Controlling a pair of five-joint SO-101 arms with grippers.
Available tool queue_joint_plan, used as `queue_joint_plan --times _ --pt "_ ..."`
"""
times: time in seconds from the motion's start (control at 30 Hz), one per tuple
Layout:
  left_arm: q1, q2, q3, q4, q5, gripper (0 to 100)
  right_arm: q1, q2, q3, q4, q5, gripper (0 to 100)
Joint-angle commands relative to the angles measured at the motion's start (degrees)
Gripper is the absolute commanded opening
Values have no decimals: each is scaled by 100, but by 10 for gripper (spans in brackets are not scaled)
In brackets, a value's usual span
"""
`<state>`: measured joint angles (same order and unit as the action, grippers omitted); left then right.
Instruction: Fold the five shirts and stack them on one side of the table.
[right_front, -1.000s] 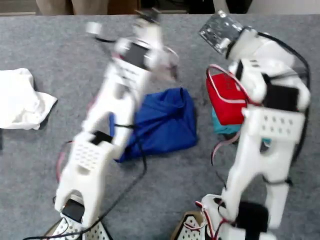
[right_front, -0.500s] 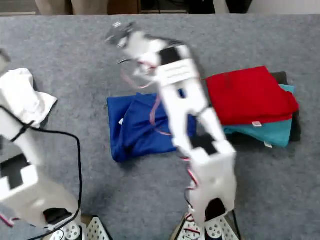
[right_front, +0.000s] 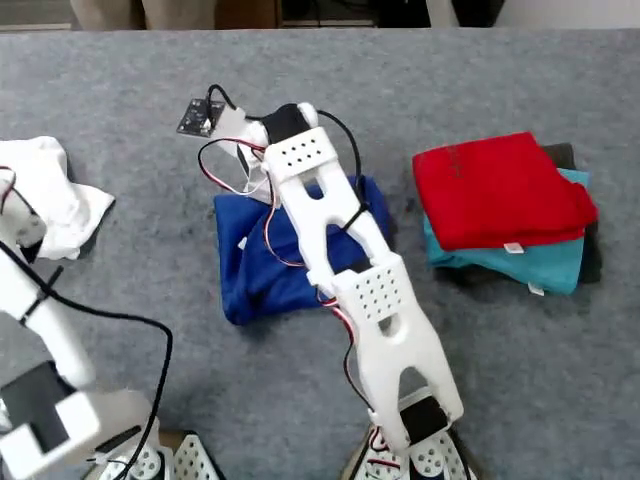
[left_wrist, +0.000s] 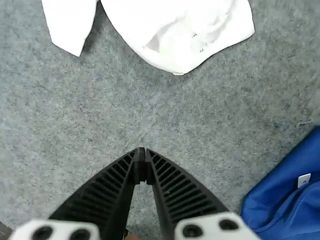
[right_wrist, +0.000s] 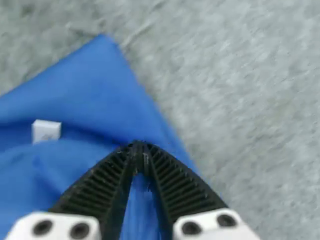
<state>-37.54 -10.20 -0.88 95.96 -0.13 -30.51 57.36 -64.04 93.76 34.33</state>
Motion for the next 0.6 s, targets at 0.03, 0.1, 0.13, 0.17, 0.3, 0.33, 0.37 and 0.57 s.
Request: queue_joint_plan --times 0.03,0.1,0.13,0.17,0.3,0.33,0.37,0.57 --pt "53 -725 923 -545 -35 20 -101 92 -769 870 343 2" --pt "62 -936 1310 -633 -35 20 -31 101 -699 870 360 2" --pt "62 -1024 1442 -633 -44 20 22 57 -637 870 360 2" --pt "62 -1112 1574 -633 -62 20 75 4 -532 870 360 2" --pt "53 -1332 1855 -633 -79 20 242 -382 303 870 396 2" --pt "35 -1358 1873 -633 -158 20 277 -532 593 870 396 2" --pt "-9 -1358 1873 -633 -264 20 321 -708 945 870 404 2" --pt "-308 -1323 1873 -633 -492 20 831 -2211 3169 870 703 2"
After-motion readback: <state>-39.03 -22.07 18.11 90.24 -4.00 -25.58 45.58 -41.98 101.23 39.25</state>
